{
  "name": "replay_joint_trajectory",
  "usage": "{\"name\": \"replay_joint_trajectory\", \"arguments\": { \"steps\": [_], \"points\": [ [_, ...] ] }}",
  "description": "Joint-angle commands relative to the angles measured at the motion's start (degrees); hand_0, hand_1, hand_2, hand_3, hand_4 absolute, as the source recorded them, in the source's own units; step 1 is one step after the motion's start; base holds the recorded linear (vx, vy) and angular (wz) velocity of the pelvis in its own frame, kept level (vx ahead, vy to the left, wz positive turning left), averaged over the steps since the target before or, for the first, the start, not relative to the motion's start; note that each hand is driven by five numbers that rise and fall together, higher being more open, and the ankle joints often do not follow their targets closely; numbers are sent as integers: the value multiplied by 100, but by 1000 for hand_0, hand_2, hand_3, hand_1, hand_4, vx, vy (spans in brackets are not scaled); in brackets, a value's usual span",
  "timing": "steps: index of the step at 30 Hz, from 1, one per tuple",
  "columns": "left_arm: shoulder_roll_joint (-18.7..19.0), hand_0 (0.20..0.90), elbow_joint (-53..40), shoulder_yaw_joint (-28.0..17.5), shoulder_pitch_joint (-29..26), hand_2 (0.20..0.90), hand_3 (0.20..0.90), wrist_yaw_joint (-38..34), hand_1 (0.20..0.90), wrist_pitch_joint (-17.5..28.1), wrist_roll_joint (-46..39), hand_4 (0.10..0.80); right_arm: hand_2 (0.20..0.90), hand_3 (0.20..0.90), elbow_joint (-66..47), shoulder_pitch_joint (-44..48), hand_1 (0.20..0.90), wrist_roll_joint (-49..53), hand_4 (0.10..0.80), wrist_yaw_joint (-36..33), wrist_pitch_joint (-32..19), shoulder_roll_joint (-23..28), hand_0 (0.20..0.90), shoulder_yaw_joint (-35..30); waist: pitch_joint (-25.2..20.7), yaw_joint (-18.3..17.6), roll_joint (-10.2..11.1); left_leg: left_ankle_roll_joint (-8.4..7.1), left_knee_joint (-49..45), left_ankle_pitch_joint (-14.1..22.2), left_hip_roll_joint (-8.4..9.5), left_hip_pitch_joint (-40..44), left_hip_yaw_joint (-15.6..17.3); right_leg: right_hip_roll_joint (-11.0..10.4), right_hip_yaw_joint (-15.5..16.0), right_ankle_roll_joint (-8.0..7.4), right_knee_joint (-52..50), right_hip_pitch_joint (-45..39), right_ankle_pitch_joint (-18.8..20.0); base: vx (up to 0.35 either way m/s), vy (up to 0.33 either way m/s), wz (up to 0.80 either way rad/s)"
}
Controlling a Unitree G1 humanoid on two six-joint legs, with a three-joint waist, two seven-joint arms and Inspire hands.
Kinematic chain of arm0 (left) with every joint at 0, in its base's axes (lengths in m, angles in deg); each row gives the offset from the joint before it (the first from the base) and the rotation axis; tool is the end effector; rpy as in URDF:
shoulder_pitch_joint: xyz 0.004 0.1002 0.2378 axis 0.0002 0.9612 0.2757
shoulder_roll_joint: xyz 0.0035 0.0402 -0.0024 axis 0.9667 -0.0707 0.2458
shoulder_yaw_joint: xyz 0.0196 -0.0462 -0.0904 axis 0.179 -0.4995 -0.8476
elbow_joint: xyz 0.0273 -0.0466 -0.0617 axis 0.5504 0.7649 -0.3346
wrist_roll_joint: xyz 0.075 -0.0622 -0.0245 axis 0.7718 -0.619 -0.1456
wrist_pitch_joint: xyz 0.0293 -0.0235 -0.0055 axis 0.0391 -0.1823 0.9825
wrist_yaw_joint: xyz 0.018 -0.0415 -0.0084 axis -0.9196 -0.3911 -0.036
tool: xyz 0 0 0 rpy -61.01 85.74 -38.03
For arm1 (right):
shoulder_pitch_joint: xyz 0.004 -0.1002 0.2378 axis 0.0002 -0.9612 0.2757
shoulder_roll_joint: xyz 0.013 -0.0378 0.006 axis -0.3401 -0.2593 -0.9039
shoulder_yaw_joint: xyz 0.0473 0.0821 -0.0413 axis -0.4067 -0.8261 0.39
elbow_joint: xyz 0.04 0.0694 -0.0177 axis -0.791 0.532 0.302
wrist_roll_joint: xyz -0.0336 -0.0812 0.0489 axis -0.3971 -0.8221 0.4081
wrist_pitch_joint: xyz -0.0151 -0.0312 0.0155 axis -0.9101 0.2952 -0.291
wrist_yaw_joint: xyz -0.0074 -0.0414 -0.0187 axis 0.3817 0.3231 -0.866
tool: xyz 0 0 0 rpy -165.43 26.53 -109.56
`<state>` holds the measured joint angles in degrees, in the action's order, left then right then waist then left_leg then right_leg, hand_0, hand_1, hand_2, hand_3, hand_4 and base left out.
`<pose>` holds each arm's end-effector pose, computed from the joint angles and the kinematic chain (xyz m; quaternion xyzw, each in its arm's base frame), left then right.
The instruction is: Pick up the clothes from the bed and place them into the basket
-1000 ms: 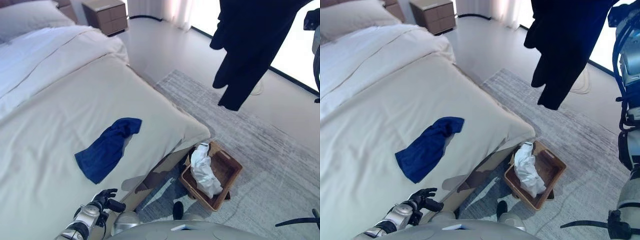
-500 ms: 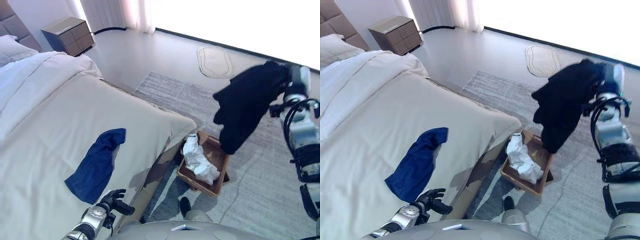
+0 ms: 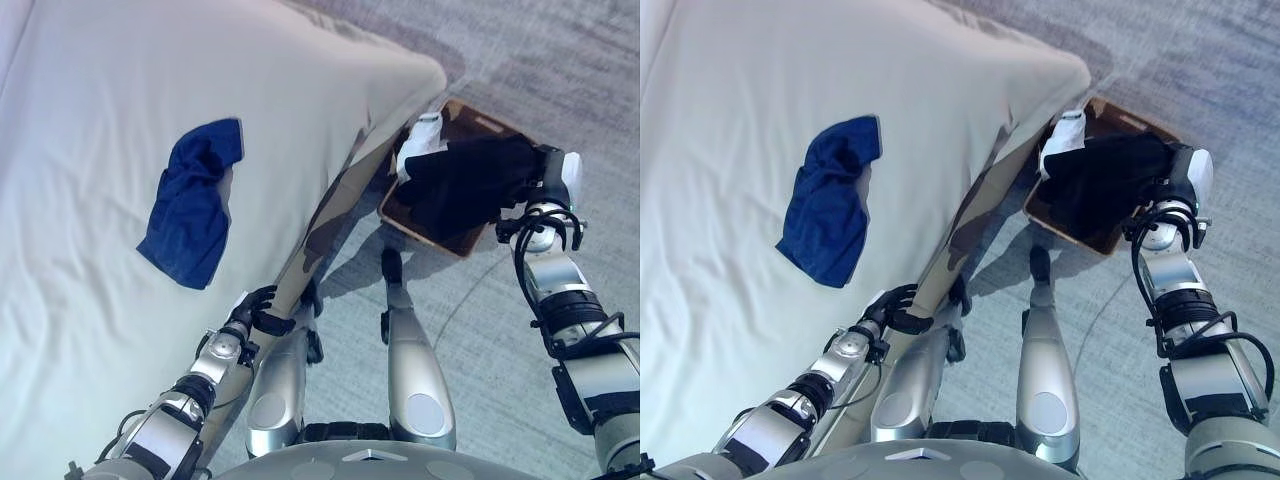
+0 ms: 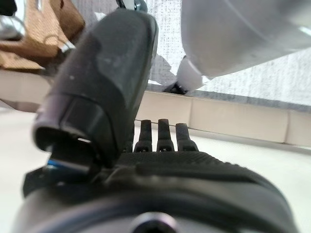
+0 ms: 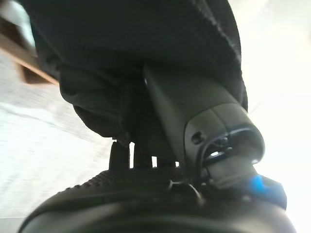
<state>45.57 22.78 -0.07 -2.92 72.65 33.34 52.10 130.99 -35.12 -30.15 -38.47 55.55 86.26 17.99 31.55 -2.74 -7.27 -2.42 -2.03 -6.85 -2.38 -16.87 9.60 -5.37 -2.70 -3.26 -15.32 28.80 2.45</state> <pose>0.2093 0.1884 -0.0569 0.1647 0.3110 -0.0589 0.9342 0.2998 -0.2845 0.1064 -0.2855 0.0363 -0.3205 0.9025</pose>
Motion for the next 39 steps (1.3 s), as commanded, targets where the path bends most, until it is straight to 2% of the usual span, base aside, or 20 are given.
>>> {"name": "replay_joint_trajectory", "arguments": {
  "steps": [1,3,4,5,11,17,20,22,25,26,27,29,30,31,34,39],
  "points": [
    [262,900,-249,-35,308,900,900,-51,900,291,-195,800,300,200,-107,874,300,-287,100,-622,-316,525,300,-13,-176,84,-34,110,-1492,822,306,-950,-683,-26,756,291,-992,292,-753,5,-54,20],
    [298,900,-414,33,346,900,900,-55,900,344,-234,800,300,200,196,1011,300,-198,100,-671,-261,541,300,47,-176,178,-132,138,-1652,826,334,-1307,-716,-25,784,328,-1276,640,-852,2,-49,17],
    [329,900,-524,92,374,900,900,-70,900,379,-290,800,458,384,459,1133,458,-26,284,-704,-187,575,458,78,-176,250,-211,159,-1772,821,361,-1574,-747,-22,798,361,-1464,893,-914,21,-54,19],
    [347,900,-577,112,382,900,900,-78,900,380,-320,800,900,900,587,1182,900,27,800,-730,-89,590,900,94,-176,277,-246,171,-1839,824,384,-1695,-769,-14,805,376,-1550,1012,-937,21,-42,18],
    [433,900,-827,240,520,900,900,-91,900,476,-388,800,900,900,1437,1679,900,7,800,-745,37,822,900,163,-176,473,-433,260,-2163,849,484,-2285,-871,-21,840,438,-1868,1572,-991,8,-8,15],
    [545,900,-919,220,713,900,900,-6,900,491,-434,800,900,900,1531,1612,900,-112,800,-1200,-1,1067,900,-15,-176,526,-375,271,-1916,692,476,-2216,-933,64,836,393,-1648,1460,-843,29,50,15],
    [588,900,-953,167,784,900,900,-40,900,463,-465,800,900,900,1424,1460,900,-258,800,-1212,167,1260,900,-87,-176,520,-257,257,-1625,576,434,-2054,-933,118,836,339,-1385,1290,-715,21,76,0],
    [667,900,-991,90,843,900,900,-71,900,417,-523,800,900,900,1314,1207,900,-202,800,-971,310,1436,900,-180,-176,508,-108,233,-1374,478,390,-1872,-930,152,842,285,-1109,1081,-586,4,104,6],
    [770,900,-1009,-89,892,900,900,-91,900,266,-585,800,900,900,1017,831,900,-54,800,-902,213,1629,900,-391,-176,488,138,205,-1064,433,319,-1450,-935,148,861,192,-706,641,-425,17,98,7],
    [791,900,-978,-186,930,900,900,-82,900,225,-631,800,900,900,765,638,900,3,800,-1273,-157,1690,900,-519,-176,477,241,201,-927,425,286,-1208,-926,154,861,146,-538,398,-367,27,111,3],
    [769,900,-930,-241,943,900,900,-86,900,212,-646,800,900,900,479,500,900,-291,800,-1400,-225,1675,900,-652,-176,451,296,197,-901,447,286,-1092,-918,133,864,114,-461,269,-352,37,146,1],
    [720,900,-807,-402,963,900,900,-61,900,131,-663,800,900,900,-731,101,900,-665,800,-1474,-5,1569,900,-944,-176,421,433,197,-780,469,296,-758,-899,93,881,25,-250,-82,-295,35,176,6],
    [678,900,-736,-459,939,900,900,-58,900,83,-667,800,900,900,-1211,-51,900,-968,800,-1400,-93,1445,900,-1055,-176,418,485,197,-721,475,297,-620,-883,66,905,-17,-150,-237,-266,13,191,5],
    [650,900,-686,-511,927,900,900,-58,900,58,-650,800,900,900,-1654,-126,900,-1222,800,-1294,34,1398,900,-1066,-176,430,521,197,-695,482,307,-527,-886,48,920,-38,-94,-342,-259,-13,219,0],
    [495,900,-444,-727,910,900,900,-23,900,2,-617,800,900,900,-2839,-180,900,-2081,800,-621,-107,1236,900,-824,-316,534,661,229,-685,538,372,-305,-938,-50,998,-88,112,-675,-212,8,177,3],
    [452,900,-333,-808,1069,900,900,35,900,28,-497,800,900,900,-3232,253,900,-2727,800,210,-371,1168,900,-146,-523,918,897,282,-782,673,473,-73,-1147,-222,1303,-141,318,-1229,-193,69,46,37]
  ]
}}
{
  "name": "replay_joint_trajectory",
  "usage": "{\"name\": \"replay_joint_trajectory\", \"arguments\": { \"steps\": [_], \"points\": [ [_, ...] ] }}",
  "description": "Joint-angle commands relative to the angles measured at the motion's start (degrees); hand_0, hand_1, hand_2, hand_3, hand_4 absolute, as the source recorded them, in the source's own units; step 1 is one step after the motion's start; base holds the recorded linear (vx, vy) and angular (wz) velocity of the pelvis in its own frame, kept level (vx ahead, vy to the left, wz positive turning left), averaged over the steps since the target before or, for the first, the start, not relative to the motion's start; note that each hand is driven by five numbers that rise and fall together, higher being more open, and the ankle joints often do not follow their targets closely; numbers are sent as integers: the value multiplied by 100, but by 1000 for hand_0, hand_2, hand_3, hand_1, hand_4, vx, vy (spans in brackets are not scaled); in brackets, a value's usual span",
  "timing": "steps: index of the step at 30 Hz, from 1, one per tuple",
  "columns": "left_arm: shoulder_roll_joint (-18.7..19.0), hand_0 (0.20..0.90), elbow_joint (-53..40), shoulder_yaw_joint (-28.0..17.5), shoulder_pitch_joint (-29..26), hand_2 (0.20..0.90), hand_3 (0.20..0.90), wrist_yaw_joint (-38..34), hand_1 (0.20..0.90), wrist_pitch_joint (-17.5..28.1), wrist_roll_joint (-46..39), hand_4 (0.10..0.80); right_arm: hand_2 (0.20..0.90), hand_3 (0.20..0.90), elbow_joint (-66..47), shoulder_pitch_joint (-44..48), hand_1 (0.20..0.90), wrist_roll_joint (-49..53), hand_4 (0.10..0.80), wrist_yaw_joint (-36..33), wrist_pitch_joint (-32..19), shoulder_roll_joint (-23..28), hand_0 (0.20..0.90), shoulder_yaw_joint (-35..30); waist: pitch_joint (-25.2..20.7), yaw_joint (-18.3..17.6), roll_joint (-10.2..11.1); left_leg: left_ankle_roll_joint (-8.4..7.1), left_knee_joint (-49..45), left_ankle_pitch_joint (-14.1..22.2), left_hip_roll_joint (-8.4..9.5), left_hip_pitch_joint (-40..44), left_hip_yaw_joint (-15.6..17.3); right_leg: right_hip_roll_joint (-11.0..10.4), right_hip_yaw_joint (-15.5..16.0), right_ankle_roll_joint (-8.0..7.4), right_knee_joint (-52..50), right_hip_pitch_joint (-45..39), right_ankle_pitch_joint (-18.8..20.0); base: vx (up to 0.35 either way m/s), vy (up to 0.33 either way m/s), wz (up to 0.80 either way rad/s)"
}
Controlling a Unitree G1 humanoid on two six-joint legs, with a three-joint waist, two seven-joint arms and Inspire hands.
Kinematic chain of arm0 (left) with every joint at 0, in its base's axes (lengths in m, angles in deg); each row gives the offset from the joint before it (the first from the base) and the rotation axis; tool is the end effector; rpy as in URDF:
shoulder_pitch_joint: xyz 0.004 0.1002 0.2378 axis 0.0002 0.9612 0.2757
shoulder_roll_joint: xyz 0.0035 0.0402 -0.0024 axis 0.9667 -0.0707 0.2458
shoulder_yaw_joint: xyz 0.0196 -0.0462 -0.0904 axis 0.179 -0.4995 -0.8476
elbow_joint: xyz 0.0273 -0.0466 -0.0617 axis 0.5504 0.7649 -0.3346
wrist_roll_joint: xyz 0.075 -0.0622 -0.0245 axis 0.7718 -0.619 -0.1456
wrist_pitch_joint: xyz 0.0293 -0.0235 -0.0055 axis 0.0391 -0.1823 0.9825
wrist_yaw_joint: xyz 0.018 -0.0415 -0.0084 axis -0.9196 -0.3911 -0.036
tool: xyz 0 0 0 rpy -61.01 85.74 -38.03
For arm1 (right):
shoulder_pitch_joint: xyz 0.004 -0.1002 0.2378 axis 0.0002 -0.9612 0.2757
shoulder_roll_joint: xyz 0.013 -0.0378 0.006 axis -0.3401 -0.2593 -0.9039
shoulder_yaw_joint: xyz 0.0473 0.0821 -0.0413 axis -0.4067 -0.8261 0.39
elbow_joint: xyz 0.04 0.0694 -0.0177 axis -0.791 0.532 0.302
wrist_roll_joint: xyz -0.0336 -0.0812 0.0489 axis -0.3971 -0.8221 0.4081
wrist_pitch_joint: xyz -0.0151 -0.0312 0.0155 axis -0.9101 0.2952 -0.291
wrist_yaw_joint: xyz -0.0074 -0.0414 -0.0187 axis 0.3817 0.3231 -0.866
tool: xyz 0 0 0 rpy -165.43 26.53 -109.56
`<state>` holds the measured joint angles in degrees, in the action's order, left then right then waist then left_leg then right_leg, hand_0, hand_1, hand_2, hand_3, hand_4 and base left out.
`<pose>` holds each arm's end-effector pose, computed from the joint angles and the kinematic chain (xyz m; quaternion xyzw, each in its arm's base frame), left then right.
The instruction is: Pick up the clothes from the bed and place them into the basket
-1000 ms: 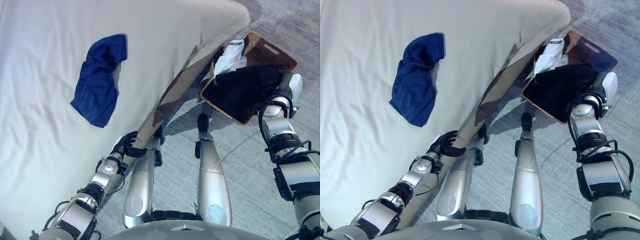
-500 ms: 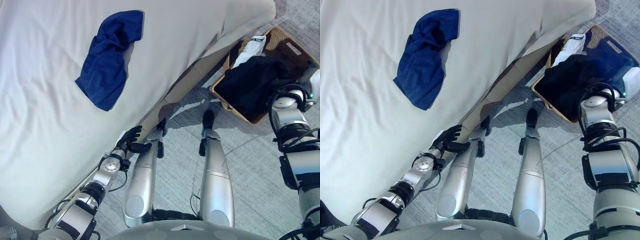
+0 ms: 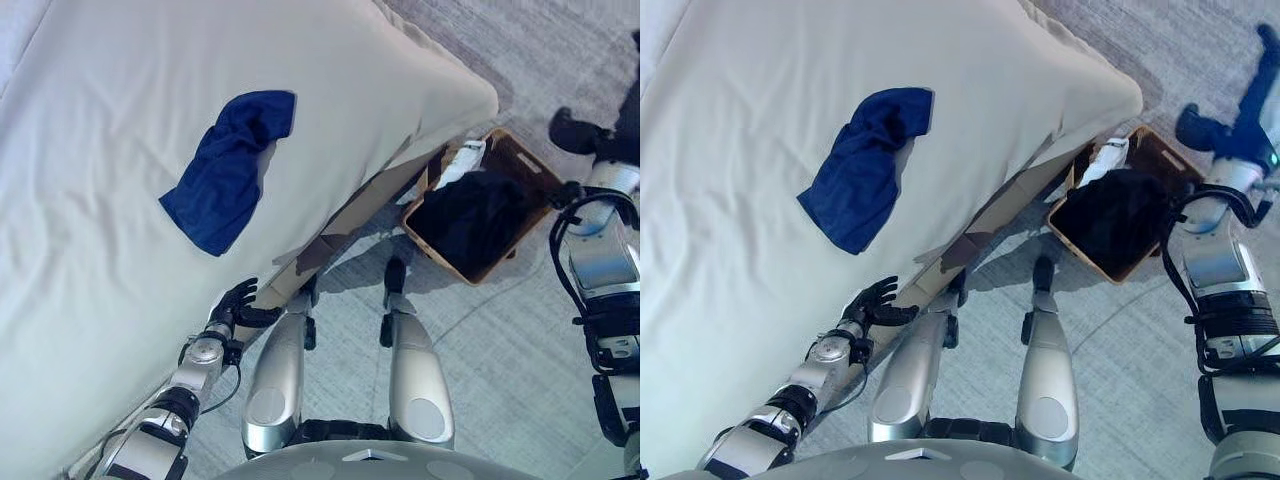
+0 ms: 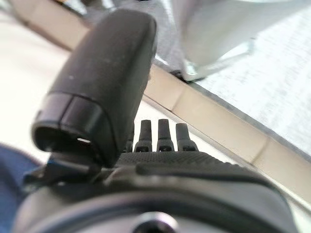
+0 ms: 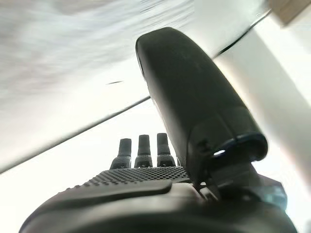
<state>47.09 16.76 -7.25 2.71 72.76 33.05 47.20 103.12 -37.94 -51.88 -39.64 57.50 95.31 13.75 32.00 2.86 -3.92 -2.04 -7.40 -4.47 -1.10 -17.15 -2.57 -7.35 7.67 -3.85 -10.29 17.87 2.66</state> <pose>0.1952 0.2068 -0.0566 0.0900 0.3064 0.0066 0.9476 0.2857 -0.2754 0.1924 -0.4560 -0.2134 -0.3153 0.8045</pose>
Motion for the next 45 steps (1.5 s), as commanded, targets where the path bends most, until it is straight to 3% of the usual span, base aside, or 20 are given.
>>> {"name": "replay_joint_trajectory", "arguments": {
  "steps": [1,7,13,14,20,26,27,30,34,36,38,42,45],
  "points": [
    [333,900,297,-106,533,900,900,65,900,52,25,800,900,900,-480,700,900,-593,800,551,-546,234,900,471,-602,472,613,252,-273,454,369,-22,3,-58,341,-92,-152,-231,-209,86,12,45],
    [647,900,323,-37,447,900,900,213,900,-128,-86,800,900,900,634,2302,900,-796,800,1756,-120,-79,900,1963,-545,1188,780,321,-492,502,492,-147,-412,-212,816,-108,-240,-509,-276,66,-5,44],
    [892,900,250,137,261,900,900,391,900,-98,-291,800,900,900,2426,3860,900,-1216,800,2044,414,-757,900,3170,-287,1963,663,325,-635,349,654,-670,-822,-426,1316,-78,-548,-379,-380,9,0,59],
    [894,900,203,141,304,900,900,393,900,-18,-354,800,900,900,2758,4077,900,-1258,800,1954,536,-913,900,3351,-225,2142,626,310,-645,447,666,-730,-907,-458,1347,-118,-694,-347,-550,46,32,59],
    [768,900,170,160,505,900,900,480,900,214,-457,800,900,900,3865,4575,900,-1191,800,1804,896,-1302,900,3539,-221,2584,440,276,-717,295,771,-1290,-1085,-665,1723,-131,-982,-25,-667,-18,78,39],
    [829,900,127,13,815,900,900,623,900,438,-539,800,900,900,4949,4849,900,-1695,800,2415,1527,-1510,900,3778,-221,2955,338,257,-964,228,785,-1936,-1163,-846,2075,-195,-1541,417,-757,-10,45,28],
    [833,900,124,7,821,900,900,631,900,441,-534,800,900,900,4962,4854,900,-1718,800,2434,1531,-1512,900,3780,-221,2960,339,257,-969,227,784,-1949,-1166,-848,2081,-197,-1555,429,-757,20,-38,13],
    [930,900,12,-94,1010,900,900,777,900,627,-523,800,900,900,5409,4991,900,-1585,800,3421,2203,-1556,900,4001,-221,3120,386,248,-897,135,729,-2177,-1301,-787,2242,-237,-1644,572,-784,9,-72,14],
    [1008,900,-134,-86,1098,900,900,878,900,733,-512,800,900,900,5696,4971,900,-1127,800,3684,2199,-1568,900,3941,-221,3205,421,237,-787,51,703,-2288,-1433,-720,2357,-257,-1625,659,-782,12,-83,14],
    [1060,900,-216,-69,1146,900,900,917,900,802,-436,800,300,200,5744,4966,300,-774,100,3777,2064,-1593,300,3919,-221,3229,448,227,-764,54,693,-2313,-1488,-687,2413,-278,-1580,690,-762,17,-91,6],
    [1089,900,-284,-25,1143,900,900,877,900,795,-458,800,300,200,5676,4948,300,-368,100,3478,1842,-1619,300,3860,-221,3203,474,230,-756,65,686,-2309,-1521,-643,2407,-291,-1528,719,-744,-5,-62,5],
    [1071,900,-227,13,1149,900,900,721,900,860,-450,800,300,200,5224,4918,300,-115,100,2170,1011,-1707,300,3622,-221,3056,590,218,-819,186,615,-2208,-1513,-519,2259,-298,-1420,747,-696,-21,-35,-7],
    [970,900,-192,-32,1166,900,900,482,900,824,-418,800,300,200,4233,4871,300,3,100,1266,569,-1618,300,3432,-221,2834,772,194,-784,310,489,-1955,-1427,-376,2009,-273,-1161,605,-658,-49,-23,-30]
  ]
}}
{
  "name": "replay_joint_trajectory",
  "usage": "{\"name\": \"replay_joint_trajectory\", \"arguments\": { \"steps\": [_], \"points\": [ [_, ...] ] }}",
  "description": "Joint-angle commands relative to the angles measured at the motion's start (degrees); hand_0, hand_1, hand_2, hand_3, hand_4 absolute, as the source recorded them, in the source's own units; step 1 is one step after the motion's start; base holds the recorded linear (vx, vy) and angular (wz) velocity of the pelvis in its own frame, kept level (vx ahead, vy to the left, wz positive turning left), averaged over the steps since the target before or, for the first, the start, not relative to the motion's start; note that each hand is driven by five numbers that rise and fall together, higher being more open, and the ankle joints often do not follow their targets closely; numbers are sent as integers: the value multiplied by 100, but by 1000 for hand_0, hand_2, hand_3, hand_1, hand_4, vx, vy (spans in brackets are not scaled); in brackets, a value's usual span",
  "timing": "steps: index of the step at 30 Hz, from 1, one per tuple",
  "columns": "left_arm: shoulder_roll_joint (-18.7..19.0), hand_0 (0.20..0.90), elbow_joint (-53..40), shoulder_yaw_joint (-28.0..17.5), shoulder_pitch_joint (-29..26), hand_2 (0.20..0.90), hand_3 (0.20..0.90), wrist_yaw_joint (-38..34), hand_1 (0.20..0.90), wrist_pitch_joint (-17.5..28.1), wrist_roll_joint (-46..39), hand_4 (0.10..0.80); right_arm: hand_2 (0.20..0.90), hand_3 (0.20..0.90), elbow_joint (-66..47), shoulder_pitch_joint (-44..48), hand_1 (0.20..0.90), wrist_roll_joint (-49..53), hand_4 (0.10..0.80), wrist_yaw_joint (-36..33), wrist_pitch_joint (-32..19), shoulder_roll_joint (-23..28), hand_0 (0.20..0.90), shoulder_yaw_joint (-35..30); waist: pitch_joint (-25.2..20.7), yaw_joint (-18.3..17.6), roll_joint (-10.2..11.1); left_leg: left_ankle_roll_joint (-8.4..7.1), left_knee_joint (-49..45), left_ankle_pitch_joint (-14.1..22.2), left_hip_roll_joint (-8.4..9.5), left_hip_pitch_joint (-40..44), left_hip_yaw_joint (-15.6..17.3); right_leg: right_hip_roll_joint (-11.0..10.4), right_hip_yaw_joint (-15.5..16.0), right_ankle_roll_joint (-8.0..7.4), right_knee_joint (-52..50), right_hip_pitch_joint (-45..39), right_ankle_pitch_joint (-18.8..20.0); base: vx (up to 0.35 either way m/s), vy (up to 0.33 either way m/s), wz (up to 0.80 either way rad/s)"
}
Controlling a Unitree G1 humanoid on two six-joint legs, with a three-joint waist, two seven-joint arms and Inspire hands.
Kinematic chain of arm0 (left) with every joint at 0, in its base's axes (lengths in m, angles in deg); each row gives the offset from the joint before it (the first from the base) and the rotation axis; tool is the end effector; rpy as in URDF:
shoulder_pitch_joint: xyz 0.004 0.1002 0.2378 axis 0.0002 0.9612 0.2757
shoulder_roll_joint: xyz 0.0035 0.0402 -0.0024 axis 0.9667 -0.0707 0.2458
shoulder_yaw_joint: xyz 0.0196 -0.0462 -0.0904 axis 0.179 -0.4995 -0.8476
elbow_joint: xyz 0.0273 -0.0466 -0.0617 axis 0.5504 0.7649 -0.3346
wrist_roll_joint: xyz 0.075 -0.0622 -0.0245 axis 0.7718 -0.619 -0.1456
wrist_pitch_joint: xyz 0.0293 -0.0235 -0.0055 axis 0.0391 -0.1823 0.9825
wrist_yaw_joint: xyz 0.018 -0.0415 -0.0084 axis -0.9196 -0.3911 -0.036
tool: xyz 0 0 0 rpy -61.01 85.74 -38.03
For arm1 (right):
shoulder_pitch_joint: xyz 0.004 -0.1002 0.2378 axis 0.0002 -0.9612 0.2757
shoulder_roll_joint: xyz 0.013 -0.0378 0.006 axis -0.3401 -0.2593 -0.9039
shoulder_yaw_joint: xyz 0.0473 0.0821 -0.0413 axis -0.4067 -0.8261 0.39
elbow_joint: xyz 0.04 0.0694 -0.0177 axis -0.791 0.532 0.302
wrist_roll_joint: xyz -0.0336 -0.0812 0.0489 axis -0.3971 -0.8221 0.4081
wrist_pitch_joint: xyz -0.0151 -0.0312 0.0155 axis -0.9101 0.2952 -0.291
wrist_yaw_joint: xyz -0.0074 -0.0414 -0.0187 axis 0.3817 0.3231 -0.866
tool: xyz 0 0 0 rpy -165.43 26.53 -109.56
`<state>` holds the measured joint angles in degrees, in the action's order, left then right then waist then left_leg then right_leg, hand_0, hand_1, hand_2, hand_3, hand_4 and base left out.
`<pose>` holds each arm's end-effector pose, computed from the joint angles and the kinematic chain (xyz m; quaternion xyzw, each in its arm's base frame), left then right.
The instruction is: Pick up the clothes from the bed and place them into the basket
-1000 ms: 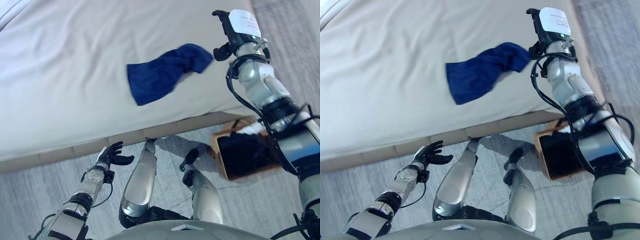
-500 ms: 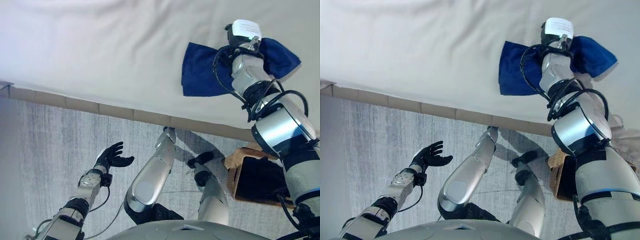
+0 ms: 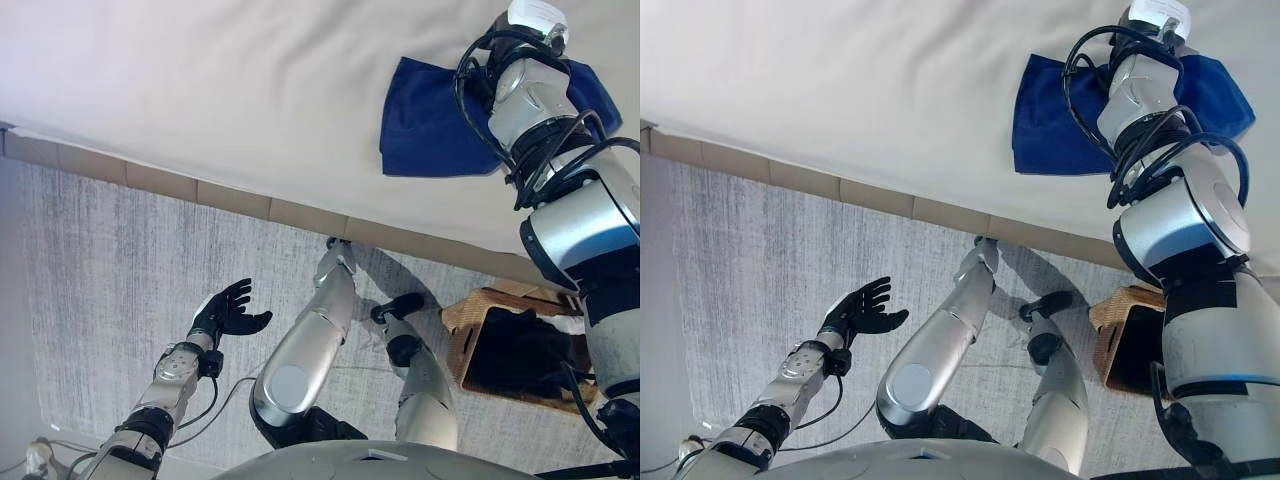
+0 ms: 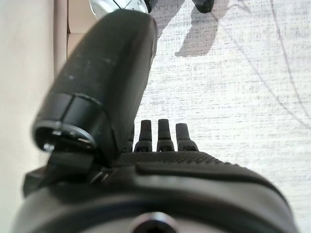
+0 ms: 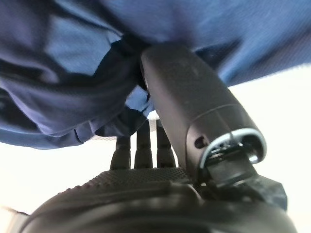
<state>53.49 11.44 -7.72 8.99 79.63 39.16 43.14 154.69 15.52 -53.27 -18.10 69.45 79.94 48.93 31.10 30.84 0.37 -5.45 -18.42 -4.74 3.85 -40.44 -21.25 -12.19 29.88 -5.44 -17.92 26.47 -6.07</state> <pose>0.1745 0.2401 -0.0503 0.0788 0.2683 -0.0194 0.9599 0.3761 -0.1911 0.2918 -0.5868 -0.0283 -0.2004 0.7840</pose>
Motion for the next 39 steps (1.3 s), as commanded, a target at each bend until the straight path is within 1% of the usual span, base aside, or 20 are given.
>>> {"name": "replay_joint_trajectory", "arguments": {
  "steps": [1,4,6,7,8,9,10,13,14,15,16,17,18,22,25,29,33,34,36,39],
  "points": [
    [282,900,382,-1,515,900,900,-303,900,182,-18,800,300,200,-1360,-556,300,137,100,-1084,-698,1,300,-182,-131,-77,423,523,375,384,-50,532,503,155,-331,-97,-253,-368,240,-63,-1,-53],
    [213,900,478,-6,422,900,900,-464,900,117,28,800,300,200,-2011,-674,300,219,100,-1625,-977,126,300,-379,-131,-235,509,495,593,408,-145,958,632,220,-528,-80,-11,-699,256,-11,-22,-45],
    [171,900,520,3,364,900,900,-507,900,31,36,800,300,200,-2431,-720,300,256,100,-1811,-1078,227,300,-611,-131,-304,504,462,853,357,-196,1344,724,245,-672,-77,224,-1057,231,22,-3,-28],
    [170,900,523,6,361,900,900,-507,900,26,43,800,300,200,-2477,-733,300,244,100,-1823,-1088,238,300,-641,-131,-306,499,459,884,348,-203,1382,732,247,-681,-76,242,-1089,229,30,18,-24],
    [142,900,540,11,303,900,900,-503,900,6,64,800,300,200,-2753,-776,300,222,100,-2020,-1197,311,300,-865,-131,-356,470,429,1078,284,-241,1607,798,251,-747,-78,358,-1307,198,-64,65,-25],
    [136,900,548,5,256,900,900,-485,900,-16,89,800,300,200,-2857,-778,300,221,100,-2000,-1169,358,300,-933,-131,-363,436,442,1119,105,-226,1582,816,246,-702,-43,451,-1328,343,-67,73,-21],
    [114,900,584,-18,189,900,900,-435,900,-27,155,800,300,200,-3040,-828,300,227,100,-1844,-1067,433,300,-1065,-131,-405,403,417,1229,64,-230,1751,870,240,-742,-50,524,-1509,315,-77,68,-10],
    [97,900,599,-12,120,900,900,-419,900,-96,198,800,300,200,-3168,-902,300,385,100,-1716,-1060,561,300,-1077,-166,-438,395,405,1309,59,-218,1925,906,208,-752,-50,612,-1698,289,1,5,-5],
    [93,900,613,-14,85,900,900,-415,900,-148,253,800,491,422,-3228,-1001,491,294,322,-1622,-1061,607,491,-1100,-221,-458,402,393,1318,75,-223,1981,907,189,-732,-43,612,-1749,274,50,-13,2],
    [87,900,654,-4,57,900,900,-411,900,-172,299,800,300,200,-3269,-1085,300,186,100,-1572,-1100,674,300,-1085,-273,-482,399,397,1327,93,-232,2032,908,174,-724,-31,607,-1801,256,62,-29,3],
    [80,900,667,-2,45,900,900,-413,900,-204,343,800,300,200,-3282,-1161,300,108,100,-1498,-1070,699,300,-1084,-302,-492,401,397,1337,101,-231,2066,907,171,-725,-28,611,-1837,255,51,-40,4],
    [82,900,669,2,51,900,900,-417,900,-222,373,800,349,258,-3269,-1233,349,86,158,-1440,-1080,718,349,-1084,-330,-494,399,398,1354,109,-228,2102,897,170,-726,-21,627,-1873,260,47,-31,7],
    [61,900,681,14,63,900,900,-446,900,-244,389,800,900,900,-3275,-1286,900,122,800,-1336,-1083,725,900,-1067,-372,-500,393,404,1379,121,-223,2152,890,161,-717,-21,642,-1923,251,39,-17,7],
    [51,900,781,-17,19,900,900,-454,900,-333,442,800,900,900,-3332,-1502,900,46,800,-762,-1081,622,900,-1038,-429,-502,390,418,1347,172,-188,2218,863,102,-705,-15,635,-2022,252,16,5,6],
    [55,900,866,-39,-64,900,900,-484,900,-374,446,800,900,900,-3308,-1573,900,-97,800,-540,-1114,509,900,-893,-411,-483,397,414,1362,165,-196,2229,840,107,-681,-16,645,-2070,241,-5,-4,2],
    [75,900,863,-87,-91,900,900,-479,900,-395,428,800,900,900,-3267,-1669,900,-107,800,-164,-1006,397,900,-738,-359,-444,401,402,1414,111,-202,2217,801,123,-667,-25,663,-2096,217,-8,1,0],
    [103,900,838,-75,-172,900,900,-444,900,-395,361,800,900,900,-2793,-1609,900,231,800,374,-765,298,900,-550,-256,-362,383,386,1389,69,-199,2136,738,117,-604,-21,633,-2059,189,-18,-17,6],
    [114,900,819,-84,-182,900,900,-439,900,-399,358,800,900,900,-2581,-1583,900,233,800,508,-716,256,900,-484,-215,-331,418,350,1406,196,-218,2187,721,125,-639,-36,578,-2086,31,55,-80,8],
    [154,900,775,-58,-201,900,900,-391,900,-374,373,800,900,900,-1993,-1398,900,178,800,634,-639,196,900,-320,-133,-214,408,338,1376,169,-209,2097,654,121,-571,-24,524,-2047,26,31,-66,12],
    [170,900,749,1,-206,900,900,-336,900,-320,329,800,900,900,-1359,-1136,900,85,800,746,-527,93,900,-171,-131,-109,383,335,1350,121,-201,1923,575,120,-481,-24,469,-1919,38,-7,-11,10]
  ]
}}
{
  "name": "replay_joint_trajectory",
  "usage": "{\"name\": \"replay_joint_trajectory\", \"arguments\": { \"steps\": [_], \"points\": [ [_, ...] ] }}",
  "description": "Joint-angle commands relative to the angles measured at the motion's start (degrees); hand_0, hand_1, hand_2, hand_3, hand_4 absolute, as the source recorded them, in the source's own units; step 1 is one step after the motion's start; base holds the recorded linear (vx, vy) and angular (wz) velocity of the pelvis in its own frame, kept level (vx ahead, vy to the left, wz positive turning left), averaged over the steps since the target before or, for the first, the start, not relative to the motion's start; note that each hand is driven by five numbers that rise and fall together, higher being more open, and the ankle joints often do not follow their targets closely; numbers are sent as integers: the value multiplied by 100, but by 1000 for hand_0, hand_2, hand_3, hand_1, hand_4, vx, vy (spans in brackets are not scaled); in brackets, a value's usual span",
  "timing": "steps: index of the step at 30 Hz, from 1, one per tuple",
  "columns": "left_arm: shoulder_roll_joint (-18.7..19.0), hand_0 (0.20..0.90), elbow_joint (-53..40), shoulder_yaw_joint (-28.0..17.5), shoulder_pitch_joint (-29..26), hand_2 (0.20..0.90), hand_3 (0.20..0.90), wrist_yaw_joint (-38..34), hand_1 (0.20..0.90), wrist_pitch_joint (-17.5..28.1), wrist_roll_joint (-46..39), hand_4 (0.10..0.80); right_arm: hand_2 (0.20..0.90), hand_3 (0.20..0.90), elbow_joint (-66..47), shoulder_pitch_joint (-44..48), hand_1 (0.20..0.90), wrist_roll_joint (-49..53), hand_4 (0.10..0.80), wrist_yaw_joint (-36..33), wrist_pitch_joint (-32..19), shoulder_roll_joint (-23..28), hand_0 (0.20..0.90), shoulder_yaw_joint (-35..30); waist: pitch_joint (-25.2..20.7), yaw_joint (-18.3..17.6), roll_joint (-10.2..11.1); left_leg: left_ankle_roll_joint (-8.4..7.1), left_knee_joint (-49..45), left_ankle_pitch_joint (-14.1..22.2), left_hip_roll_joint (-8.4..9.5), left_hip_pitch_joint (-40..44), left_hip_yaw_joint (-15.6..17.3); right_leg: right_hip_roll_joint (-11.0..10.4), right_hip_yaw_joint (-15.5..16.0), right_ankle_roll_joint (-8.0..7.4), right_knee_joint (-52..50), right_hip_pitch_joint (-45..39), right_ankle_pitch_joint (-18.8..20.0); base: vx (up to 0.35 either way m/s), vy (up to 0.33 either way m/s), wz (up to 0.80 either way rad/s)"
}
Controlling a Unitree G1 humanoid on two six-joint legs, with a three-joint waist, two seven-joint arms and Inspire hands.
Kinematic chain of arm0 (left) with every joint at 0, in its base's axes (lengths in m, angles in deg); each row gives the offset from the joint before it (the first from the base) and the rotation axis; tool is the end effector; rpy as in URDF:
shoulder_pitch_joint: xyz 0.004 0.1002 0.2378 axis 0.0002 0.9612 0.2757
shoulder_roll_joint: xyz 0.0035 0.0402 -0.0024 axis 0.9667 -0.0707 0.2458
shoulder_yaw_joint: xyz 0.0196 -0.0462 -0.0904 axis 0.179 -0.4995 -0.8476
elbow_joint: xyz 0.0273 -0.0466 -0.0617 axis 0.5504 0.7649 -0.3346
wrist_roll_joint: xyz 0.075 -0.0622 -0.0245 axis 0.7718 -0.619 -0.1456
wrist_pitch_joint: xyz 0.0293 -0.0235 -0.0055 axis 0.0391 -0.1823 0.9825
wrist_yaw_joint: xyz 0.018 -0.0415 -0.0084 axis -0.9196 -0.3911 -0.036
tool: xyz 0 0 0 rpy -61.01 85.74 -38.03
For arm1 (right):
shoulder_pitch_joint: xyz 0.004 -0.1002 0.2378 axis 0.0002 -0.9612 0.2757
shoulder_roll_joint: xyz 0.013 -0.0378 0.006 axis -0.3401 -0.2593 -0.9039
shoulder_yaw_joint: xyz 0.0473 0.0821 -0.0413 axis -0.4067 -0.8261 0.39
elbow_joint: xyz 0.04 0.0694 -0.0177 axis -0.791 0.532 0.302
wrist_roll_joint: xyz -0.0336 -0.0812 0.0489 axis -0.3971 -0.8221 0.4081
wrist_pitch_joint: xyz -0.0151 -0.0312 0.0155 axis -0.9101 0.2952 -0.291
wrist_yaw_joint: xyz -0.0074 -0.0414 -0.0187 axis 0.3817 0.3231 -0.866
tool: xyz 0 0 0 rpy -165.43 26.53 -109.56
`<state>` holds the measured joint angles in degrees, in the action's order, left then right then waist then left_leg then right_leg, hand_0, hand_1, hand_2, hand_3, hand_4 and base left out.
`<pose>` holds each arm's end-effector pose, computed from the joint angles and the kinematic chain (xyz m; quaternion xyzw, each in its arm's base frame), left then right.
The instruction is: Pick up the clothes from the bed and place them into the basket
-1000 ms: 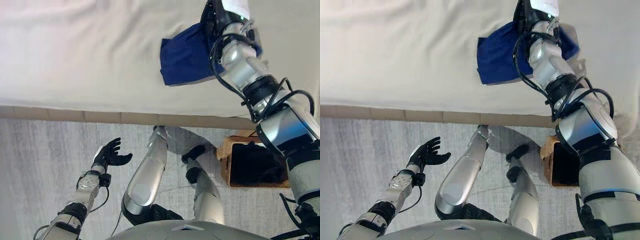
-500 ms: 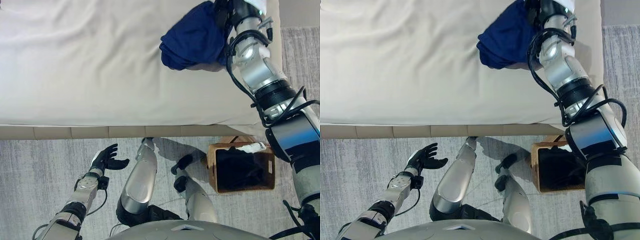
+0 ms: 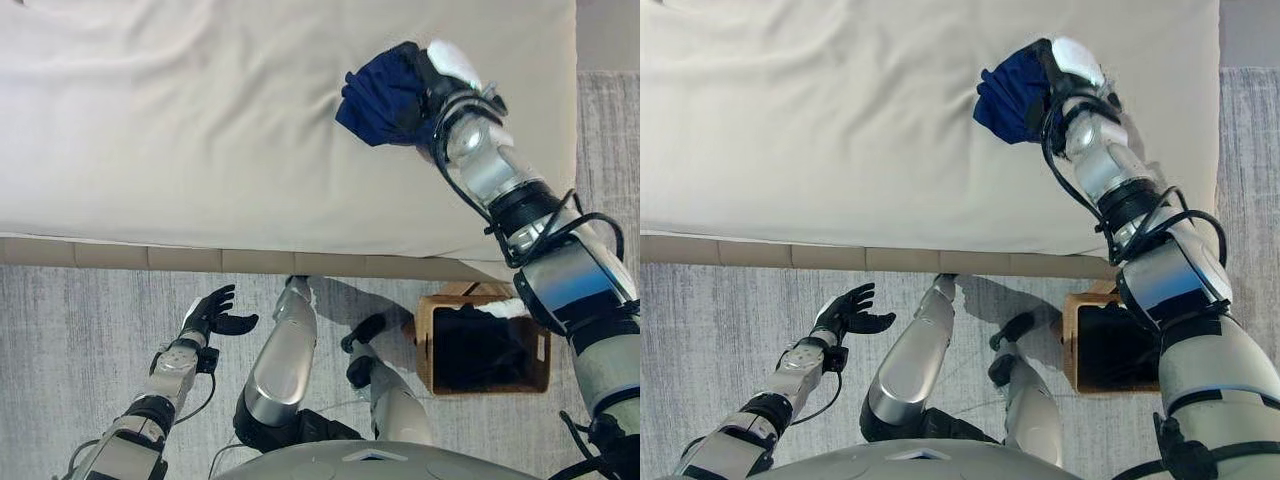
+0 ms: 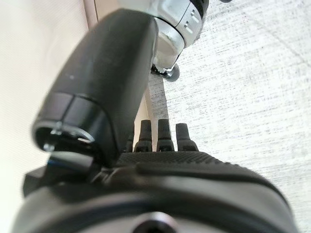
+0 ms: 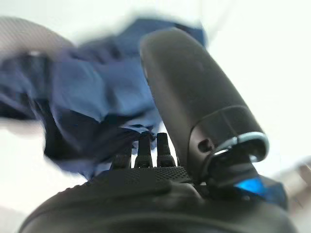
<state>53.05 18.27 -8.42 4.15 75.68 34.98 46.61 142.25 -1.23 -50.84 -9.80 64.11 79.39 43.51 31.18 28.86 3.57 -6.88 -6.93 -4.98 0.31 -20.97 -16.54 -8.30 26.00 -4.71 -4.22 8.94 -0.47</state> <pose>0.1856 0.2455 -0.0521 0.1184 0.3117 0.0236 0.9425 0.3711 -0.1855 0.2160 -0.5495 0.0085 -0.0342 0.8348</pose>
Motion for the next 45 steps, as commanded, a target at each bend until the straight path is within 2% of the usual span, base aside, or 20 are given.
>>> {"name": "replay_joint_trajectory", "arguments": {
  "steps": [1,8,9,10,11,12,14,15,17,21,22,24,25,29,31,32,33,35,37,45],
  "points": [
    [199,900,53,125,263,900,900,72,900,118,-44,800,900,900,208,674,900,-388,800,24,95,54,900,384,-138,137,36,482,188,118,166,-121,74,-272,-53,-92,-939,-78,-522,-23,15,13],
    [118,900,-188,332,437,900,900,104,900,297,-87,800,900,900,1403,1186,900,-831,800,598,925,-171,900,653,-138,387,-166,501,165,-64,236,-601,-129,-321,170,-63,-1141,331,-533,-8,32,13],
    [123,900,-216,335,466,900,900,109,900,311,-79,800,719,689,1442,1202,719,-904,589,628,982,-177,719,669,-138,404,-177,501,173,-79,238,-635,-145,-321,188,-65,-1142,356,-524,-1,4,14],
    [131,900,-261,335,506,900,900,112,900,319,-66,800,444,367,1466,1215,444,-943,267,624,982,-161,444,707,-138,417,-190,504,180,-92,245,-670,-165,-325,203,-66,-1145,387,-514,1,-10,22],
    [148,900,-310,336,547,900,900,115,900,311,-52,800,300,200,1471,1225,300,-737,100,331,902,-149,300,735,-138,439,-204,511,190,-102,261,-707,-201,-334,224,-74,-1145,424,-492,2,-17,25],
    [157,900,-306,345,562,900,900,116,900,320,-46,800,300,200,1415,1242,300,-568,100,-22,777,-155,300,715,-138,441,-208,519,194,-99,274,-720,-219,-339,229,-78,-1142,445,-467,5,-19,22],
    [162,900,-295,369,570,900,900,112,900,285,-12,800,300,200,1224,1294,300,-246,100,-1275,245,-174,300,629,-138,423,-231,525,173,-74,281,-712,-227,-352,213,-90,-1175,484,-439,4,1,10],
    [147,900,-276,367,584,900,900,81,900,276,17,800,300,200,1020,1287,300,-163,100,-1641,173,-167,300,537,-138,389,-221,529,152,-40,282,-691,-208,-348,180,-95,-1177,477,-414,4,20,5],
    [83,900,-205,306,650,900,900,-9,900,271,124,800,300,200,205,1178,300,59,100,-2632,-353,-101,300,228,-138,256,-140,533,103,61,264,-605,-136,-320,72,-111,-1139,432,-360,-3,19,1],
    [17,900,40,124,761,900,900,-180,900,328,252,800,300,200,-1792,478,300,203,100,-3411,-956,92,300,-778,-138,-126,118,579,19,355,208,-185,134,-212,-304,-160,-946,204,-297,-11,46,-20],
    [28,900,83,70,735,900,900,-209,900,271,364,800,300,200,-2254,259,300,129,100,-3404,-1049,153,300,-1063,-138,-220,172,616,1,271,217,-109,214,-208,-349,-155,-827,144,-101,-28,67,-49],
    [45,900,249,110,703,900,900,-276,900,166,594,800,300,200,-3005,-24,300,224,100,-3425,-1101,316,300,-1381,-170,-418,293,651,35,423,199,350,391,-151,-605,-198,-630,-200,-83,28,40,-44],
    [45,900,249,110,703,900,900,-276,900,166,594,800,300,200,-3005,-24,300,224,100,-3425,-1101,316,300,-1381,-170,-418,293,651,35,423,199,350,391,-151,-605,-198,-630,-200,-83,59,10,-57],
    [55,900,539,255,773,900,900,-368,900,125,873,800,300,200,-3944,-583,300,-41,100,-3628,-1278,619,300,-1672,-759,-861,433,730,14,765,189,902,717,-69,-955,-222,-310,-542,-26,112,49,-58],
    [14,900,595,254,773,900,900,-405,900,-95,1068,800,300,200,-4563,-888,300,-347,100,-3707,-1314,880,300,-1839,-1227,-1183,395,797,58,918,184,1342,866,-51,-1157,-229,-229,-698,2,202,77,-69],
    [15,900,598,258,765,900,900,-402,900,-95,1126,800,300,200,-4596,-904,300,-423,100,-3742,-1307,902,300,-1854,-1265,-1209,397,804,75,896,191,1354,873,-53,-1163,-232,-206,-698,24,265,56,-72],
    [13,900,562,301,700,900,900,-391,900,-312,1308,800,300,200,-4835,-996,300,-465,100,-3762,-1176,1177,300,-1888,-1567,-1409,376,838,140,947,191,1594,990,-29,-1284,-245,-129,-808,43,165,9,-54],
    [13,900,533,340,656,900,900,-398,900,-421,1369,800,300,200,-4942,-1050,300,-376,100,-3794,-1128,1327,300,-1932,-1731,-1540,349,852,212,975,178,1776,1074,7,-1363,-254,-73,-868,61,157,3,-47],
    [-27,900,557,386,545,900,900,-389,900,-589,1406,800,300,200,-5068,-1230,300,-136,100,-3899,-1152,1644,300,-2077,-2069,-1838,281,861,390,1000,148,2092,1252,75,-1543,-247,33,-971,82,137,-25,-51],
    [-275,900,789,300,497,900,900,20,900,-697,1463,800,300,200,-5062,-2131,300,23,100,-4148,-1259,2285,300,-3071,-2548,-2430,65,779,991,879,51,2646,1678,280,-1913,-169,388,-1246,110,55,-80,-37]
  ]
}}
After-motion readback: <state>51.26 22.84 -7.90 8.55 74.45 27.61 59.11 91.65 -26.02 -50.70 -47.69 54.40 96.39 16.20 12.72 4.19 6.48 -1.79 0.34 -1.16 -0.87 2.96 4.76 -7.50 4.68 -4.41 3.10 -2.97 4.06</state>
